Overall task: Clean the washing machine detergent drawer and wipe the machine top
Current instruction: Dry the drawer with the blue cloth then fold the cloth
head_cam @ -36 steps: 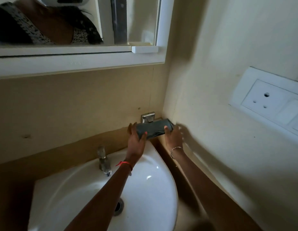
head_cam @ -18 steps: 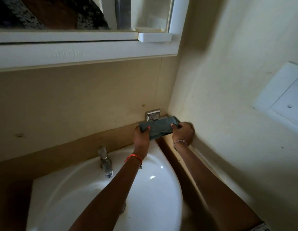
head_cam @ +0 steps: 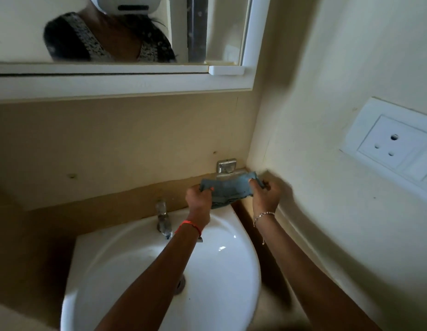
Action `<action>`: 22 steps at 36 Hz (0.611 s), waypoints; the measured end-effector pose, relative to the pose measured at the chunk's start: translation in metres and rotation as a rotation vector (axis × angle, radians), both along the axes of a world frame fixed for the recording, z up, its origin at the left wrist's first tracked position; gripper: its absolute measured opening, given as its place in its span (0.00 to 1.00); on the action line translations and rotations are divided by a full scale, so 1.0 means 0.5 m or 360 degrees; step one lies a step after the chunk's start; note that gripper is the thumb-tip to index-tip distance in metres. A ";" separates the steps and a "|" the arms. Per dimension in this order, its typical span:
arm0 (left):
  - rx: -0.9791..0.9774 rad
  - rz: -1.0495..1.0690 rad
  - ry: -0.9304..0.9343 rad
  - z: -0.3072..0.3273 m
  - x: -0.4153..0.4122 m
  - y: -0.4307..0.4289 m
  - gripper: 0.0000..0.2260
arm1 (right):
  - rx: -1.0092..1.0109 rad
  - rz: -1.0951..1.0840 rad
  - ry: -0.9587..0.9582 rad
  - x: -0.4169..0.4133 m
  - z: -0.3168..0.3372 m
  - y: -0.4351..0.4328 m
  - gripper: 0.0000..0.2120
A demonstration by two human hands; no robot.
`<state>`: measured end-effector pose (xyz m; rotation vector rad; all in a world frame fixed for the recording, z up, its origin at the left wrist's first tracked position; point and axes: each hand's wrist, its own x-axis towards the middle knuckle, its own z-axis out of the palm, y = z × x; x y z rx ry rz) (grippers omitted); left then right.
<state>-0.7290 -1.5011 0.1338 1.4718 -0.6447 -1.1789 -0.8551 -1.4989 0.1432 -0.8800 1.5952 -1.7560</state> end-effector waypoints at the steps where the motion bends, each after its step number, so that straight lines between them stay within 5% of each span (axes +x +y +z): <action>1: -0.0013 -0.0001 0.0083 0.008 0.008 0.017 0.08 | -0.0006 0.0019 -0.0174 0.003 0.000 0.008 0.07; 8: -0.0119 0.0056 0.0474 0.039 0.084 0.167 0.07 | 0.0361 0.0424 -0.1084 0.044 -0.010 0.100 0.09; 12: -0.0019 0.0151 0.0455 0.031 0.142 0.263 0.10 | 0.0573 0.0866 -0.1056 0.082 -0.017 0.179 0.08; 15: -0.0026 0.0097 0.0410 0.014 0.188 0.350 0.02 | 0.0640 0.1062 -0.1079 0.126 -0.040 0.230 0.10; 17: -0.0014 0.0186 0.0402 0.001 0.222 0.407 0.10 | 0.0700 0.1192 -0.1046 0.164 -0.052 0.267 0.11; 22: 0.0008 0.0509 0.0388 -0.008 0.309 0.558 0.04 | 0.0843 0.1515 -0.0876 0.273 -0.075 0.372 0.16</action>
